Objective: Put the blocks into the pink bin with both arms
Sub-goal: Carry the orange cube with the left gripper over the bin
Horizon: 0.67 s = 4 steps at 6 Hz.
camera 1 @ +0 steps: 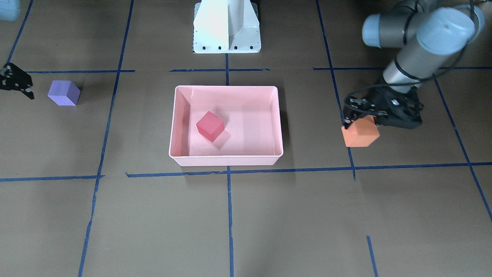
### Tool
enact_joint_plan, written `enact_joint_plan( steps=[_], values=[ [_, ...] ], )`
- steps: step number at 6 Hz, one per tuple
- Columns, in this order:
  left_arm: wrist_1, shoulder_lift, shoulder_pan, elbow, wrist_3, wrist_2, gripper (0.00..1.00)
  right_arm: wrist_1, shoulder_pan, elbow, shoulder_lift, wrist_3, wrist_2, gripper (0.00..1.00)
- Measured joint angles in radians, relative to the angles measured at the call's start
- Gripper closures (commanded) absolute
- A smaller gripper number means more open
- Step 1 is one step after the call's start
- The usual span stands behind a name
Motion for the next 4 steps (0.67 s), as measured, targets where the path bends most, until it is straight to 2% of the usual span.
enact_joint_plan(
  steps=[1, 3, 4],
  values=[
    [0.129, -0.08, 0.093, -0.067, -0.088, 0.06, 0.57, 0.128, 0.015, 0.014, -0.122, 0.007, 0.008, 0.0],
    [0.201, -0.186, 0.317, -0.09, -0.258, 0.219, 0.53, 0.405, 0.004, 0.001, -0.271, 0.224, 0.011, 0.0],
    [0.201, -0.213, 0.411, -0.067, -0.308, 0.296, 0.01, 0.508, -0.049, -0.005, -0.305, 0.373, -0.005, 0.0]
  ],
)
